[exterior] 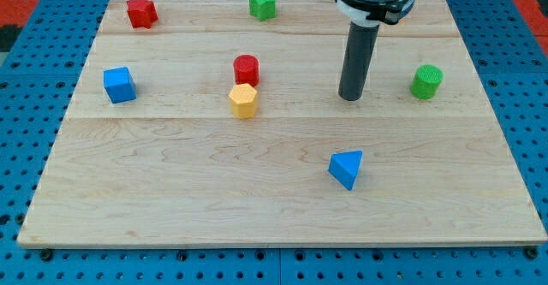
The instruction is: Move the red circle top left to the yellow hexagon
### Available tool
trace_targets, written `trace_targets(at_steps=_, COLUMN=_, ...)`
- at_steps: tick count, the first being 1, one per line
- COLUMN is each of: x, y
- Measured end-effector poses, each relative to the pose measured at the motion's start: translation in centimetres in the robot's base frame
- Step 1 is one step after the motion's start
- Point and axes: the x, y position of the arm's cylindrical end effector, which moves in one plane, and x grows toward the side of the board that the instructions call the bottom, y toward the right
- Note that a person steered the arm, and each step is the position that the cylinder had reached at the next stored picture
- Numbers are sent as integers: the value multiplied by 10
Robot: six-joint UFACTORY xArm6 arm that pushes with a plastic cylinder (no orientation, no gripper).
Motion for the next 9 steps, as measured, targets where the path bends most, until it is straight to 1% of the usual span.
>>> trace_targets(at_steps=1, x=0, y=0)
trace_targets(at_steps=2, x=-29, y=-5)
trace_targets(at_steps=3, x=-48, y=-34)
trace_targets(at_steps=4, x=-48, y=-32)
trace_targets(at_steps=5, x=-50, y=-38)
trace_targets(at_steps=6, x=-43, y=-50)
trace_targets(at_steps=7, x=-67, y=-75)
trace_targets(at_steps=8, x=-23, y=-131)
trace_targets(at_steps=9, x=-15, y=-187)
